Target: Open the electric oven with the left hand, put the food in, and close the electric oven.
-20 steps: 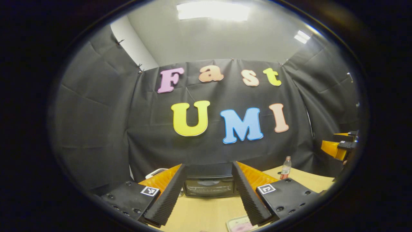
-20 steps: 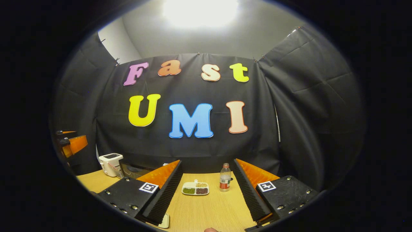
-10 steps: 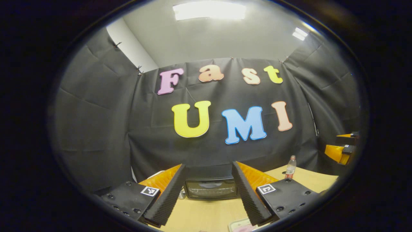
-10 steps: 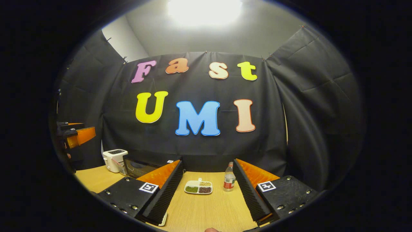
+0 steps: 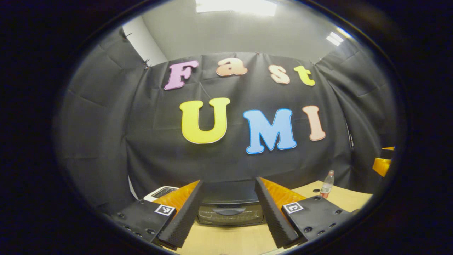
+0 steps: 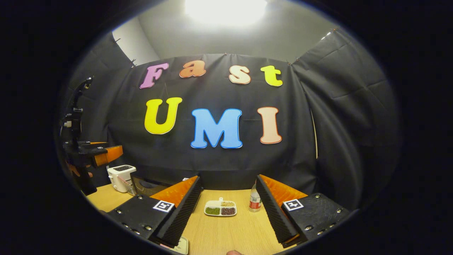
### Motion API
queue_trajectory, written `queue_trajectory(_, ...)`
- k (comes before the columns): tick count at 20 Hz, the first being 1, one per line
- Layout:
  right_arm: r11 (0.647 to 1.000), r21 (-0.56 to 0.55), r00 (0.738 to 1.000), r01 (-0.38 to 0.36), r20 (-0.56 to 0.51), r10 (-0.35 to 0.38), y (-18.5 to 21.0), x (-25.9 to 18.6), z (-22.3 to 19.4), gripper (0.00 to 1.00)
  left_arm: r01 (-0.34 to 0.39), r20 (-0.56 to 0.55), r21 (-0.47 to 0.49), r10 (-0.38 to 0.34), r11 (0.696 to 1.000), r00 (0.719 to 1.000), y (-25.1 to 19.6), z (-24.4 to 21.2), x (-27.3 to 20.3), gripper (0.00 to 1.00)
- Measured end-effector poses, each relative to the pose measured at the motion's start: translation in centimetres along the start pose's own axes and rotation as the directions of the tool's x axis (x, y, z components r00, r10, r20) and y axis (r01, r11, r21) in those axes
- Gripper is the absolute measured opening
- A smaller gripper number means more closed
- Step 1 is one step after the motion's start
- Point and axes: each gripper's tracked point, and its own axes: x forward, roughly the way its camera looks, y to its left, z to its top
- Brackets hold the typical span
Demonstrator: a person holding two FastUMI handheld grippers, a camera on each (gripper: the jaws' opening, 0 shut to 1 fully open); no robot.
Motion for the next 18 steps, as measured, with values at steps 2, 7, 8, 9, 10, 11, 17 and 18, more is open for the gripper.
queue_trajectory(2, 0.999, -0.007, 0.999, 0.039, -0.026, -0.039, 0.1, 0.9, -0.8, 0.96, 0.021, -0.03, -0.013, -0.022, 1.0, 0.999, 0.4, -2.1, 2.8, 0.99)
queue_trajectory(7, 0.994, -0.021, 0.992, 0.108, -0.066, -0.109, 0.9, 2.9, -2.1, 0.96, 0.068, -0.095, -0.032, -0.071, 0.997, 0.993, 1.0, -6.7, 8.3, 1.0)
queue_trajectory(8, 0.993, -0.024, 0.99, 0.118, -0.076, -0.119, 1.2, 3.3, -2.4, 0.96, 0.079, -0.109, -0.035, -0.082, 0.996, 0.991, 1.0, -7.9, 9.5, 1.0)
queue_trajectory(9, 0.991, -0.027, 0.988, 0.128, -0.084, -0.129, 1.4, 3.7, -2.7, 0.96, 0.087, -0.124, -0.038, -0.091, 0.995, 0.988, 1.0, -8.9, 10.4, 1.0)
queue_trajectory(10, 0.99, -0.029, 0.986, 0.137, -0.092, -0.139, 1.6, 4.0, -2.9, 0.96, 0.095, -0.137, -0.043, -0.1, 0.995, 0.985, 0.9, -10.2, 11.4, 0.95)
queue_trajectory(11, 0.989, -0.031, 0.984, 0.146, -0.099, -0.148, 1.8, 4.2, -3.1, 0.96, 0.1, -0.155, -0.046, -0.106, 0.994, 0.982, 0.8, -11.4, 12.4, 0.95)
queue_trajectory(17, 0.983, -0.054, 0.975, 0.178, -0.126, -0.184, 2.4, 4.8, -3.8, 0.96, 0.107, -0.241, -0.059, -0.119, 0.992, 0.963, 0.2, -17.7, 15.8, 1.0)
queue_trajectory(18, 0.981, -0.055, 0.973, 0.187, -0.128, -0.192, 2.2, 4.9, -3.8, 0.96, 0.106, -0.253, -0.064, -0.119, 0.992, 0.96, 0.1, -18.4, 16.0, 1.0)
